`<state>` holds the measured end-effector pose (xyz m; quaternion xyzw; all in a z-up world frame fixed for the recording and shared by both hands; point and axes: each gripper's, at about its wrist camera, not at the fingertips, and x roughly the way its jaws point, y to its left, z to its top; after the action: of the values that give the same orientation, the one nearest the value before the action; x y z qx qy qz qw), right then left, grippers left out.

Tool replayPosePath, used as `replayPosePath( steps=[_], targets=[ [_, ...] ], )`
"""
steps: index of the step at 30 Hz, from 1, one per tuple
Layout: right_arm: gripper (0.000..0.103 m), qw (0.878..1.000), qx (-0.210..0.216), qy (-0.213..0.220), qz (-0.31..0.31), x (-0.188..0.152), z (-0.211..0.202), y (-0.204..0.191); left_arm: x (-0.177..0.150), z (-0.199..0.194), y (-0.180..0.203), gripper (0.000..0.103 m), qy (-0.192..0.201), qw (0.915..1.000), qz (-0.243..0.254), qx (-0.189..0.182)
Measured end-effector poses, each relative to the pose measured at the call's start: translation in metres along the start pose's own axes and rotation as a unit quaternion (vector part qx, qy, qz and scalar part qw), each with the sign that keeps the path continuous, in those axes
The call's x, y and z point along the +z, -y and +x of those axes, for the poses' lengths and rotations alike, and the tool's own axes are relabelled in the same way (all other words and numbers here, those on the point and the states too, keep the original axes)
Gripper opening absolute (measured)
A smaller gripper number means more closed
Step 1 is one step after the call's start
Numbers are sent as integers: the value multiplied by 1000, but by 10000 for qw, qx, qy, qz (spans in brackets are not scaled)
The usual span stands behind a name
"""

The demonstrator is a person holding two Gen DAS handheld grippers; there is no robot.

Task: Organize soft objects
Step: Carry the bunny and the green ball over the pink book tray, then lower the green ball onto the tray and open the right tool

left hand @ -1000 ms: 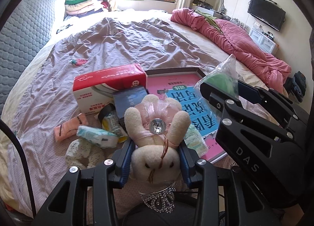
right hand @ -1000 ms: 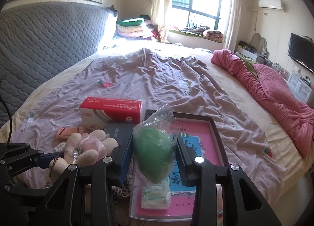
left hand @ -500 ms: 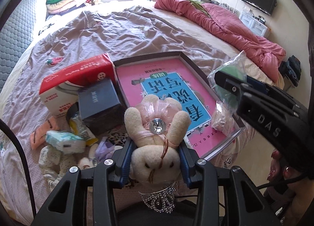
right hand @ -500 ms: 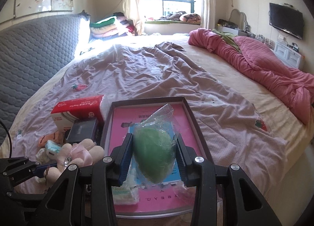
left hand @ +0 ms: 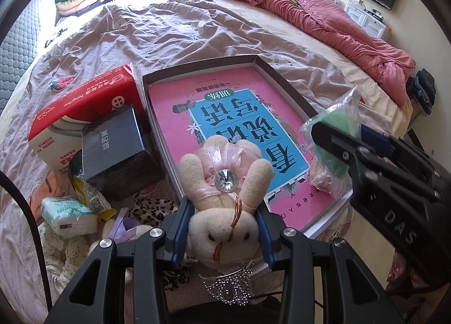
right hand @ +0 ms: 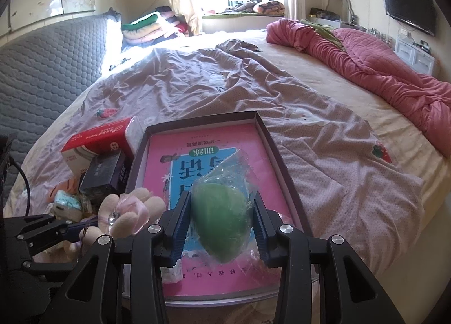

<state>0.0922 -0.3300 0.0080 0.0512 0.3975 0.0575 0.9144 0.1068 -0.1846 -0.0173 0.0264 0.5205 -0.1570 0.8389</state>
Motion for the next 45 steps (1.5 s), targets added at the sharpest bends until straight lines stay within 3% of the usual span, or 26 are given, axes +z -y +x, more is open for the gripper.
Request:
replayPosePath(
  steps=[12, 32, 45],
  targets=[
    [43, 9978, 468, -402, 260, -17, 24, 13, 6, 21, -4, 42, -150, 9998, -100, -39],
    [44, 9967, 256, -763, 113, -33, 49, 17, 16, 41, -6, 43, -271, 9992, -268, -151],
    [46, 9969, 162, -764, 134, -32, 48, 19, 17, 46, -8, 44, -280, 9983, -432, -262]
  ],
)
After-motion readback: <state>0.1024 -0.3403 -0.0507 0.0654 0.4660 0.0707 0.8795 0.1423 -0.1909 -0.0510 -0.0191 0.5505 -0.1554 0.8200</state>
